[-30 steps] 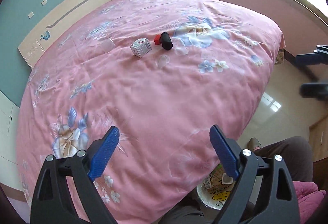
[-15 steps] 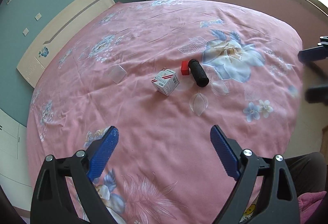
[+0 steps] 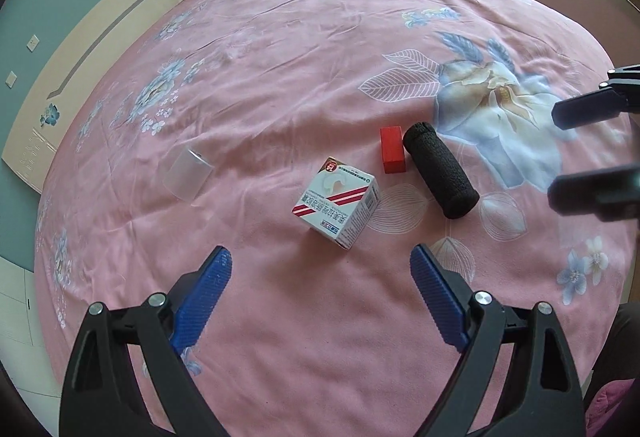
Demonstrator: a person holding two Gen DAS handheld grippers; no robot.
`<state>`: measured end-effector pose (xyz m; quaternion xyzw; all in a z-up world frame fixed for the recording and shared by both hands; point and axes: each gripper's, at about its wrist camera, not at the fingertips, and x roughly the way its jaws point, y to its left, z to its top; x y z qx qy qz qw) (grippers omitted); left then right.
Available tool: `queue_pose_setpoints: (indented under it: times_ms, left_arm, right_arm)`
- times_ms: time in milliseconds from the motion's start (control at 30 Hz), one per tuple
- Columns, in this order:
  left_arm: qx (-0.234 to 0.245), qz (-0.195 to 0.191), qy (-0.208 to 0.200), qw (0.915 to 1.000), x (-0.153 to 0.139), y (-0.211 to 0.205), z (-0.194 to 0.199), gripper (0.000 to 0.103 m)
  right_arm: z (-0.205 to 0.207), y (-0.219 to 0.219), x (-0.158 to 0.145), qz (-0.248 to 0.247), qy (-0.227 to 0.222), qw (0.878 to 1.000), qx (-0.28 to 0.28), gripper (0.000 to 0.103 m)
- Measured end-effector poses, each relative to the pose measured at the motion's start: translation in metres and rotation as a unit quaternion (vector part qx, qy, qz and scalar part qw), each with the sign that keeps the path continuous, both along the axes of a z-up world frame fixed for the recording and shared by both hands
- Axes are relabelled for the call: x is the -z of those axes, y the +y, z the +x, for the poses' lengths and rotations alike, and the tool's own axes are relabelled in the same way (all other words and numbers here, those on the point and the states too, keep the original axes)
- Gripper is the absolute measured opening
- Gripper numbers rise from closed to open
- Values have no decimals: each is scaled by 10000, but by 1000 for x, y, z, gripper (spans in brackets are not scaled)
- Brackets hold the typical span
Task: Collect trash
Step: 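Grasp the white medicine box with the left tool while the right tool grasps the black foam tube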
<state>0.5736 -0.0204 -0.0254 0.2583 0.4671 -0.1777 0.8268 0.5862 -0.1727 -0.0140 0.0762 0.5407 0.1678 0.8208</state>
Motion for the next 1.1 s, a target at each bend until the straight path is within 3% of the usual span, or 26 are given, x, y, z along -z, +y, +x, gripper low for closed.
queue_pose_setpoints:
  times_ms: [233, 433, 500, 533, 567, 667, 733, 933, 1100]
  left_arm:
    - [140, -105, 230, 9996, 33, -7, 36, 93]
    - [25, -171, 387, 9991, 58, -14, 58, 92]
    - [-5, -183, 368, 9992, 62, -17, 61, 89]
    - [22, -185, 394, 9991, 64, -19, 63, 82]
    - [74, -180, 458, 9988, 68, -21, 62, 69]
    - [151, -143, 538, 9983, 74, -29, 56, 51]
    - [188, -140, 494, 9985, 73, -31, 52, 47]
    - [34, -270, 410, 9988, 57, -31, 40, 47]
    - [-44, -313, 215, 9993, 25, -29, 17, 46]
  right_arm:
    - [48, 12, 44, -26, 360, 9992, 199, 75]
    - [73, 26, 78, -478, 580, 9968, 281, 75]
    - [76, 28, 87, -419, 720, 9962, 243, 66]
    - [77, 30, 91, -448, 761, 9958, 230, 51]
    - [77, 31, 92, -456, 776, 9957, 202, 46]
    - [75, 35, 92, -578, 697, 9958, 99, 45]
    - [72, 35, 91, -611, 679, 9958, 49, 44]
    - [55, 27, 73, -635, 534, 9966, -16, 43]
    - [33, 19, 41, -676, 325, 9972, -71, 43]
